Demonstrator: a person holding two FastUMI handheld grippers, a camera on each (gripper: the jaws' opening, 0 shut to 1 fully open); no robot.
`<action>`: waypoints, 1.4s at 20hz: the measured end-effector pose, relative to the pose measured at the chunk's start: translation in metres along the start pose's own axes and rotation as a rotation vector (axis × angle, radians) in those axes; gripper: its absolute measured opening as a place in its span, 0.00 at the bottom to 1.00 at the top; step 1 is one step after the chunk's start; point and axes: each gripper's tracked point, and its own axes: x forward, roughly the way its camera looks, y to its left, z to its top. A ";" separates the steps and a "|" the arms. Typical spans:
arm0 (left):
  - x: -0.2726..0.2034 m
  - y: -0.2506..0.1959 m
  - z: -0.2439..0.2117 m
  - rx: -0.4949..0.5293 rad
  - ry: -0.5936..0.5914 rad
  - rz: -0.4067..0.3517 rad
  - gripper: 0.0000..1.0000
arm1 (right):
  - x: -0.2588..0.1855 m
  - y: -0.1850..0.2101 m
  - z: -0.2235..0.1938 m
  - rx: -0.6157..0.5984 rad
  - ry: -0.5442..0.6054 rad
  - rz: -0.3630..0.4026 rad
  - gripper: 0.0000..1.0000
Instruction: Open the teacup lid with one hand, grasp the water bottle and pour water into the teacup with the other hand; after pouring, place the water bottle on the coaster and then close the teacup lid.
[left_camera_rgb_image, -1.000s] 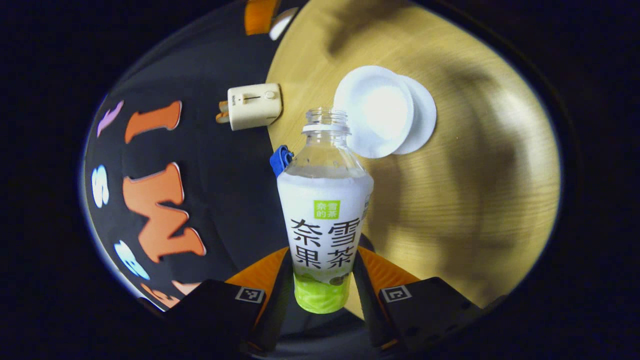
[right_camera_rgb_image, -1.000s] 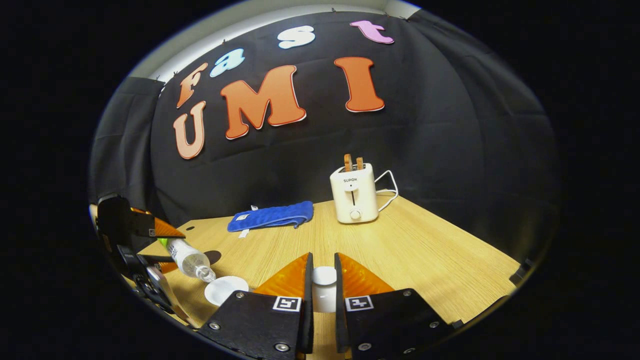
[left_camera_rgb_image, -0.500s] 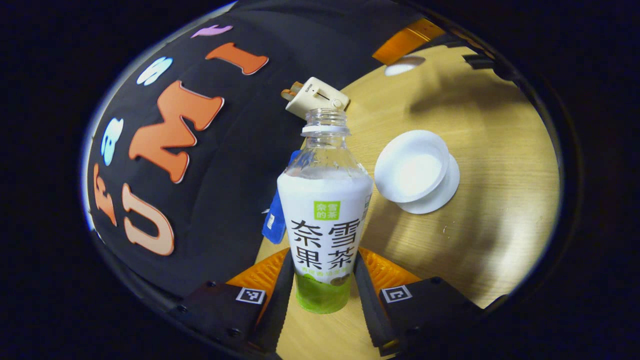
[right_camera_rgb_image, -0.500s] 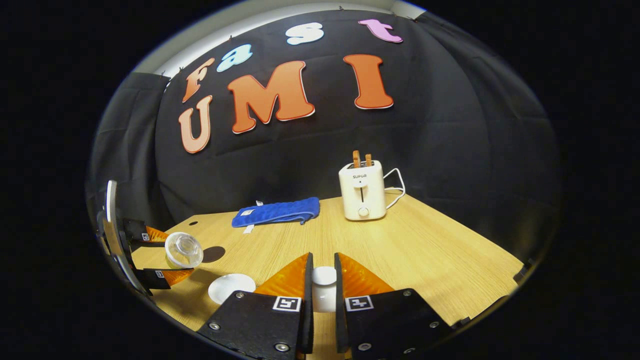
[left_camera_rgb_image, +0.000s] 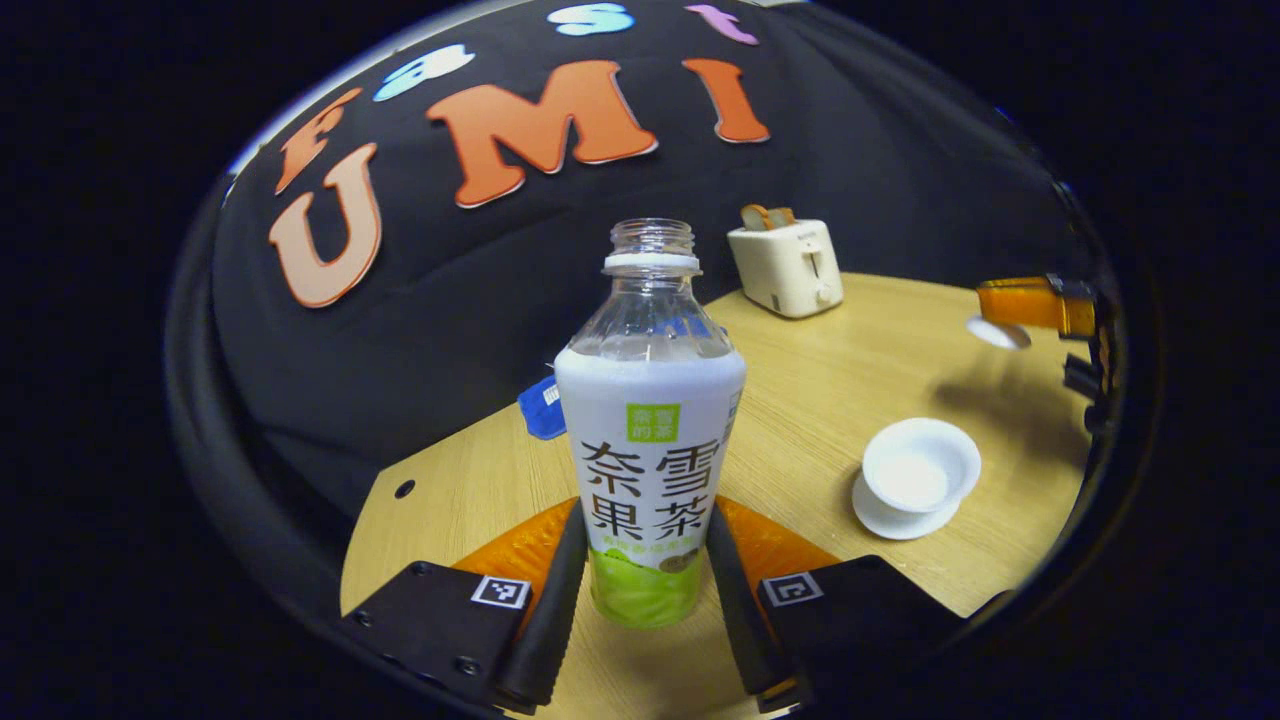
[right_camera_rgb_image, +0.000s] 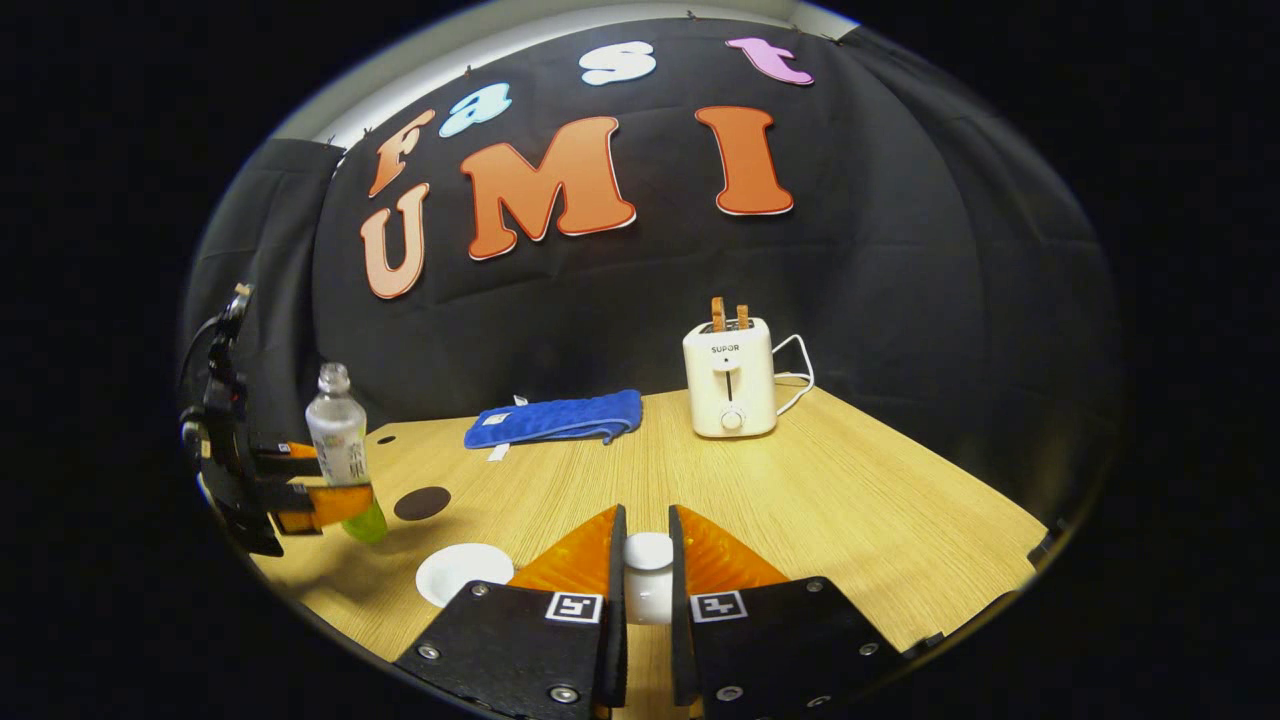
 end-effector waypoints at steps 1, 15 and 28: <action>0.001 0.004 0.007 -0.047 -0.019 0.007 0.65 | 0.000 0.002 -0.001 -0.002 0.002 0.002 0.18; 0.054 0.038 0.013 -0.349 -0.099 -0.004 0.67 | 0.010 0.003 -0.017 -0.016 0.048 0.003 0.18; 0.064 0.036 0.001 -0.394 -0.082 -0.002 0.67 | 0.015 0.002 -0.024 -0.018 0.068 -0.006 0.18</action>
